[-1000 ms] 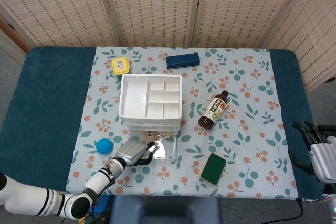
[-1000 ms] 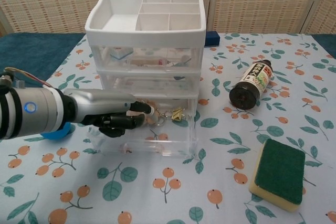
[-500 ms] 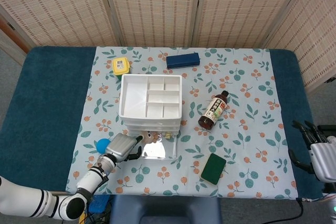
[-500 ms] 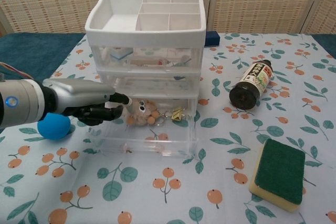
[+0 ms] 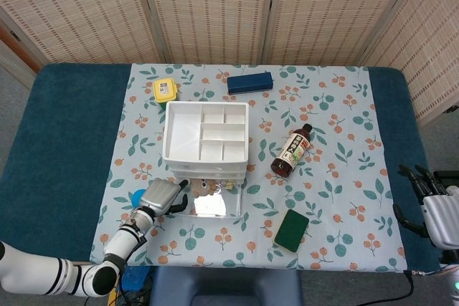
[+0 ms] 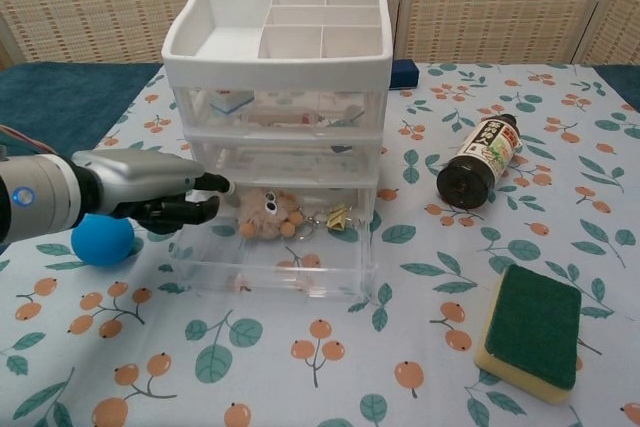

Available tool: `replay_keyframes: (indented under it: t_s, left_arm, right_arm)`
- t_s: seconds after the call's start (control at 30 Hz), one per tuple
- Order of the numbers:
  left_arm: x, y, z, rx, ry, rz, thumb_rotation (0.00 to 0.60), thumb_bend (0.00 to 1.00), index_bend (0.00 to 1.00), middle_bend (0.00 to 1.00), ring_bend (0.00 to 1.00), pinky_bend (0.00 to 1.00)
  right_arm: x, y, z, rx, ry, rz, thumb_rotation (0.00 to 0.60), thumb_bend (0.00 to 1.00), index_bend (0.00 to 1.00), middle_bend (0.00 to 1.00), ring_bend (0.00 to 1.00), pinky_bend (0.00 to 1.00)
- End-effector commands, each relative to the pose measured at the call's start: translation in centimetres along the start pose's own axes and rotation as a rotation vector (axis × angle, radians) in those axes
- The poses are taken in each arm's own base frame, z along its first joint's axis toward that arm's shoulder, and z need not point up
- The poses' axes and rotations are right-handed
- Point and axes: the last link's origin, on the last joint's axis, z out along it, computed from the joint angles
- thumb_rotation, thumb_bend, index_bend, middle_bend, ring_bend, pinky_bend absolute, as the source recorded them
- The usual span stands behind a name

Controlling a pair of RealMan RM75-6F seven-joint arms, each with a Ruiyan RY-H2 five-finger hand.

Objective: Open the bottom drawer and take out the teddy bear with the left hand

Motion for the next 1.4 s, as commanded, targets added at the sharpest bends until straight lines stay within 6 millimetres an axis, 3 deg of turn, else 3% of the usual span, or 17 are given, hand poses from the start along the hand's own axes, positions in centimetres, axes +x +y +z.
replay_keyframes:
  t_s: [0.03, 0.6, 0.7, 0.77, 0.83, 0.93, 1.0, 1.03, 1.1, 1.4]
  left_arm:
    - [-0.2, 0.2, 0.2, -0.006, -0.011, -0.017, 0.006, 0.62, 0.15, 0.95, 1.0, 1.0]
    - [0.5, 3.5, -1.4, -0.171, -0.036, -0.028, 0.032, 0.62, 0.15, 0.95, 1.0, 1.0]
    - [0.6, 3.5, -1.7, -0.172, -0.022, -0.005, 0.067, 0.62, 0.15, 0.95, 1.0, 1.0]
    - [0.8, 3.3, -1.8, -0.165, -0.01, 0.002, 0.11, 0.61, 0.15, 0.95, 1.0, 1.0]
    - [1.1, 3.0, -1.8, -0.157, 0.016, 0.012, 0.194, 0.61, 0.16, 0.95, 1.0, 1.0]
    - [1.7, 2.5, -1.9, -0.155, 0.076, 0.042, 0.374, 0.6, 0.18, 0.95, 1.0, 1.0]
    - [2.1, 2.2, -1.8, -0.165, 0.118, 0.077, 0.533, 0.59, 0.19, 0.95, 1.0, 1.0]
    - [2.2, 2.1, -1.8, -0.17, 0.134, 0.094, 0.576, 0.57, 0.2, 0.94, 1.0, 1.0]
    - [2.5, 2.0, -1.7, -0.185, 0.163, 0.129, 0.6, 0.5, 0.21, 0.94, 1.0, 1.0]
    - [3.3, 2.3, -0.7, -0.265, 0.308, 0.25, 0.6, 0.28, 0.28, 0.94, 1.0, 1.0]
  right_arm:
    - [0.0, 0.0, 0.0, 0.0, 0.001, -0.001, 0.6, 0.42, 0.08, 0.21, 0.12, 0.2]
    - [0.1, 0.2, -0.2, -0.012, 0.004, -0.001, 0.6, 0.42, 0.08, 0.21, 0.12, 0.2]
    - [0.2, 0.3, -0.3, -0.014, 0.006, 0.0, 0.6, 0.42, 0.08, 0.21, 0.12, 0.2]
    - [0.2, 0.4, -0.3, -0.014, 0.006, 0.001, 0.6, 0.42, 0.08, 0.21, 0.12, 0.2]
    - [0.2, 0.4, -0.3, -0.013, 0.007, 0.002, 0.6, 0.42, 0.08, 0.21, 0.12, 0.2]
    - [0.1, 0.4, -0.3, -0.012, 0.005, 0.003, 0.6, 0.42, 0.08, 0.21, 0.12, 0.2]
    - [0.1, 0.4, -0.2, -0.009, 0.004, 0.004, 0.6, 0.42, 0.08, 0.21, 0.12, 0.2]
    - [0.1, 0.4, -0.2, -0.008, 0.005, 0.004, 0.6, 0.42, 0.08, 0.21, 0.12, 0.2]
    - [0.2, 0.4, -0.3, -0.007, 0.007, 0.003, 0.6, 0.42, 0.08, 0.21, 0.12, 0.2]
    - [0.2, 0.6, -0.5, -0.015, 0.01, 0.004, 0.6, 0.42, 0.08, 0.21, 0.12, 0.2]
